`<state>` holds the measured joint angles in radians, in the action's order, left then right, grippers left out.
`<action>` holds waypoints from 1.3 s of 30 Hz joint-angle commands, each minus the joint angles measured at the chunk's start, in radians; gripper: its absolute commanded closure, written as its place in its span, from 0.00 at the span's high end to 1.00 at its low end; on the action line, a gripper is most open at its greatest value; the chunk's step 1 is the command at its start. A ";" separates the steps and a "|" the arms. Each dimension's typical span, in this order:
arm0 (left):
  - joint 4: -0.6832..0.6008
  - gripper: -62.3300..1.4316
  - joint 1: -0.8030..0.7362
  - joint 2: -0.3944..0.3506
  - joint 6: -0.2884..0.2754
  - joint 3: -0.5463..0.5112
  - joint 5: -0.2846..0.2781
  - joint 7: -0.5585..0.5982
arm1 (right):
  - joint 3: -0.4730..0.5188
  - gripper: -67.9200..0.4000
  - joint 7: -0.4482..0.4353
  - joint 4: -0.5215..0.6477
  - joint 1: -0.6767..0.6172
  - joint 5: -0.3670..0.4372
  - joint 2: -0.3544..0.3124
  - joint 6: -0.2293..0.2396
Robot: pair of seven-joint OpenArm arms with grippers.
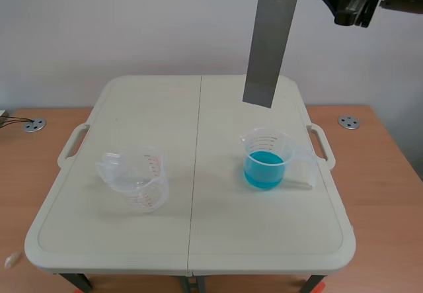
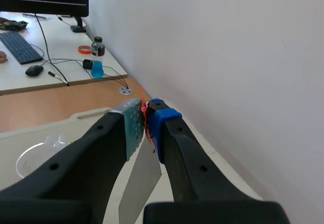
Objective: Hold the metal plate by the orange handle, dip it into the blue solution, take it out and point at it, then put the plate back in the beaker on the left.
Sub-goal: 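Put the plate into the left beaker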
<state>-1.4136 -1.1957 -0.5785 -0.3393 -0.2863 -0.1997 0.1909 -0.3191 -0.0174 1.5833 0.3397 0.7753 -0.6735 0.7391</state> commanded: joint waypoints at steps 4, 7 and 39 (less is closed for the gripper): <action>0.003 0.11 0.004 0.088 0.000 0.069 0.051 0.011 | -0.047 0.03 0.030 0.017 0.079 0.014 0.055 0.006; 0.011 0.11 0.004 0.132 0.000 0.115 0.088 -0.001 | -0.077 0.02 0.064 0.016 0.113 0.014 0.103 0.006; 0.040 0.11 0.019 0.182 0.005 0.175 0.100 -0.002 | -0.364 0.02 0.218 -0.025 0.224 -0.152 0.508 -0.014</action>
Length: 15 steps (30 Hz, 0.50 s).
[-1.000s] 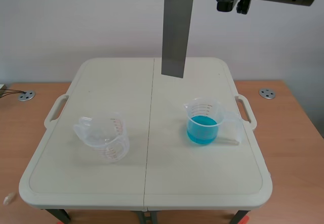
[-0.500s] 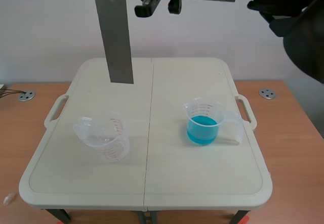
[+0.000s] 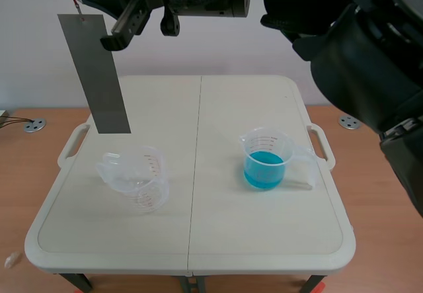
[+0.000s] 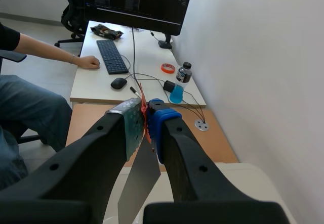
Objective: Hold the metal plate by the orange handle, dip it into the blue solution, take it out and point at it, then put the plate back in the beaker on the left.
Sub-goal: 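Put the plate into the left beaker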
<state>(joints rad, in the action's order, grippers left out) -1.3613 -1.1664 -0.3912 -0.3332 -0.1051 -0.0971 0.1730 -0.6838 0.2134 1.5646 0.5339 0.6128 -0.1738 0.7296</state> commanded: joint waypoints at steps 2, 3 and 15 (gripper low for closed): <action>-0.012 0.11 -0.005 -0.006 -0.001 -0.006 -0.003 0.016 | -0.005 0.02 -0.012 -0.024 0.029 0.001 0.020 -0.004; -0.012 0.11 0.000 -0.006 -0.002 -0.005 -0.003 0.013 | -0.007 0.02 -0.013 -0.032 0.029 -0.001 0.025 -0.004; -0.012 0.11 0.006 -0.006 -0.002 -0.005 -0.003 0.011 | -0.012 0.02 -0.018 -0.099 0.029 -0.001 0.038 -0.003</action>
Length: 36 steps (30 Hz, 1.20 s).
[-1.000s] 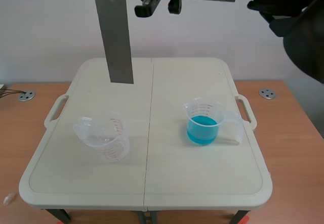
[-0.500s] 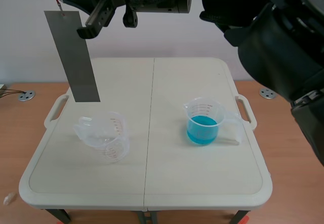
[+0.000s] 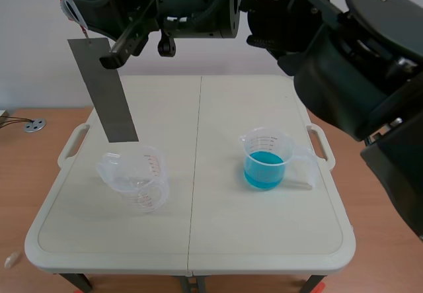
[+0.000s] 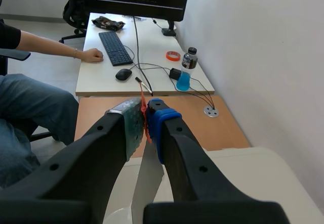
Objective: Hold the metal plate by the orange handle, dip it into the blue solution, take it out and point at it, then put the plate back in the beaker on the left.
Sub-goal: 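Put the plate into the left beaker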
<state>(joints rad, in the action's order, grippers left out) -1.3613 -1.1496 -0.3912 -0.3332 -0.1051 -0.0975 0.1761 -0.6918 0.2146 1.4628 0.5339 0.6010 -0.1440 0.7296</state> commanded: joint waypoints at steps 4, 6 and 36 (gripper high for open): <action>-0.012 0.11 -0.011 -0.006 -0.002 -0.005 -0.003 0.008 | -0.004 0.02 -0.021 -0.023 0.029 0.003 0.015 -0.003; -0.012 0.11 -0.011 -0.006 -0.002 -0.005 -0.003 0.008 | -0.004 0.02 -0.022 -0.044 0.029 0.003 0.020 -0.003; -0.012 0.11 0.003 -0.006 -0.002 -0.005 -0.002 0.008 | -0.050 0.02 -0.045 -0.241 0.026 -0.053 0.053 0.001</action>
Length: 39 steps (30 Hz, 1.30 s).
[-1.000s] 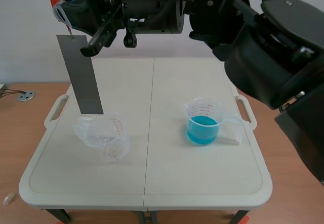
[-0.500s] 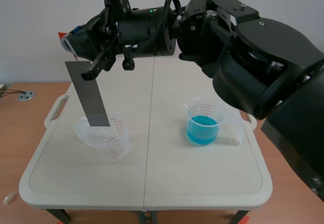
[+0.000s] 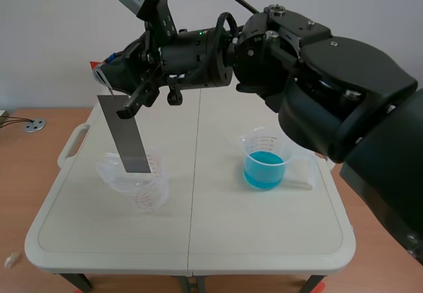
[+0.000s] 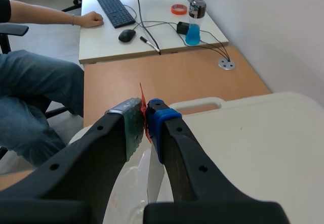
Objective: Hold the metal plate by the orange handle, dip it into the blue solution, take it out and point at it, then put the plate back in the beaker on the left.
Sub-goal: 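Put the plate into the left beaker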
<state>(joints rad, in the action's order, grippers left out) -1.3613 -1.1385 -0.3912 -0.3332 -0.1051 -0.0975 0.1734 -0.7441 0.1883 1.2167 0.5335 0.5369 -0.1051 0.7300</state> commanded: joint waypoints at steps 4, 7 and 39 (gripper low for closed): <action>-0.012 0.11 -0.008 -0.006 -0.002 -0.005 -0.002 0.010 | 0.002 0.02 -0.019 -0.023 0.026 0.011 0.014 0.000; -0.012 0.11 -0.008 -0.006 -0.002 -0.005 -0.002 0.010 | 0.002 0.02 -0.030 -0.046 0.026 0.011 0.014 0.001; -0.012 0.11 -0.007 -0.006 -0.002 -0.005 -0.002 0.010 | -0.003 0.20 -0.165 -0.182 -0.028 -0.061 0.014 0.016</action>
<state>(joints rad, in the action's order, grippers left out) -1.3613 -1.1358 -0.3912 -0.3332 -0.1051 -0.0975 0.1734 -0.7441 0.0338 1.0271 0.4786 0.4698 -0.1047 0.7307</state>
